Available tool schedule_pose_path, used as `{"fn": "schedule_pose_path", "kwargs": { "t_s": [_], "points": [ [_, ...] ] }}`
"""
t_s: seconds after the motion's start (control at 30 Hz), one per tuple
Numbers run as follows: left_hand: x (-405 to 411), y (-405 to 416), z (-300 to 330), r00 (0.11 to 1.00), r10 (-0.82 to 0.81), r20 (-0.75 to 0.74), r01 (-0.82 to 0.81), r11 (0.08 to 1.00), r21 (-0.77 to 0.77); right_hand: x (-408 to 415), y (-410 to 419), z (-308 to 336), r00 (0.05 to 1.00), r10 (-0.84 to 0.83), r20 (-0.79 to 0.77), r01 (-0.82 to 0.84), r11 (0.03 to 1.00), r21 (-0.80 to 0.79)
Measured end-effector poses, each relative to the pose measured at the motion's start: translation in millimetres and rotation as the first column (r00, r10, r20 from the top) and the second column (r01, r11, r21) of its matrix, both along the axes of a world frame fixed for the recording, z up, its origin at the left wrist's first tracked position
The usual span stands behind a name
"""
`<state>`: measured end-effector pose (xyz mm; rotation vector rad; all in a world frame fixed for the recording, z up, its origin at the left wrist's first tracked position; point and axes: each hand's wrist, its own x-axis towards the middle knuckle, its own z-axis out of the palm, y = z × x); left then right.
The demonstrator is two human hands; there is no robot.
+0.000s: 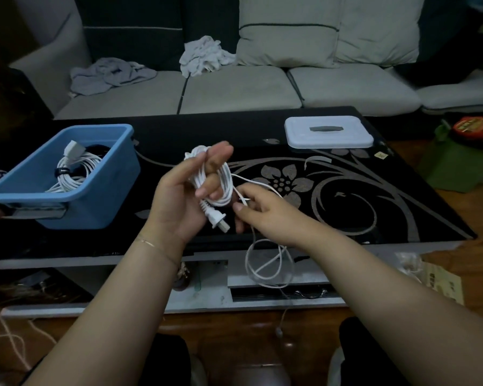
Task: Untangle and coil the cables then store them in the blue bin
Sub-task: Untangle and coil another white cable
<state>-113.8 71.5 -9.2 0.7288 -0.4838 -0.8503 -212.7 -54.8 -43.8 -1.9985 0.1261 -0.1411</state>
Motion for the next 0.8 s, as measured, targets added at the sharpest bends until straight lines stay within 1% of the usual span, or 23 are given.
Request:
{"fn": "schedule_pose_path", "kwargs": {
  "t_s": [0.07, 0.1, 0.17, 0.23, 0.3, 0.43, 0.5, 0.57, 0.63, 0.7, 0.8],
  "points": [
    [3, 2, 3, 0.998, 0.051, -0.022, -0.052, 0.999, -0.016, -3, 1, -1, 0.998, 0.026, -0.055, -0.028, 0.999, -0.029],
    [4, 3, 3, 0.996, 0.079, -0.033, -0.079, 0.997, -0.018, -4, 3, 0, 0.996, 0.032, -0.082, -0.039, 0.996, -0.081],
    [7, 4, 4, 0.992, 0.117, -0.054, -0.118, 0.993, -0.017, -6, 6, 3, 0.993, 0.024, -0.115, -0.053, 0.966, -0.255],
    [9, 5, 4, 0.989, 0.140, -0.052, -0.140, 0.990, 0.005, -8, 10, 6, 0.993, 0.024, -0.120, -0.067, 0.927, -0.368],
    [9, 5, 2, 0.986, 0.169, 0.006, -0.169, 0.984, 0.055, -10, 13, 9, 0.994, 0.027, -0.102, -0.069, 0.897, -0.436],
    [7, 4, -1, 0.951, 0.250, 0.184, -0.276, 0.952, 0.135, -13, 14, 17, 0.997, 0.029, -0.070, -0.064, 0.816, -0.574],
    [5, 2, -2, 0.939, 0.250, 0.237, -0.294, 0.940, 0.175, -14, 14, 18, 0.997, 0.039, -0.062, -0.069, 0.779, -0.624],
    [4, -1, -2, 0.935, 0.231, 0.270, -0.291, 0.934, 0.209, -14, 15, 18, 0.998, 0.044, -0.047, -0.064, 0.753, -0.655],
    [0, -4, -1, 0.911, 0.220, 0.350, -0.316, 0.915, 0.250, -15, 13, 18, 0.999, 0.026, -0.029, -0.039, 0.748, -0.663],
    [-3, -7, -2, 0.881, 0.198, 0.430, -0.338, 0.899, 0.280, -15, 10, 19, 1.000, -0.002, -0.026, -0.016, 0.762, -0.647],
    [-2, -9, -6, 0.844, 0.159, 0.511, -0.354, 0.883, 0.309, -16, 7, 20, 0.998, -0.025, -0.050, -0.008, 0.813, -0.582]
  ]
}}
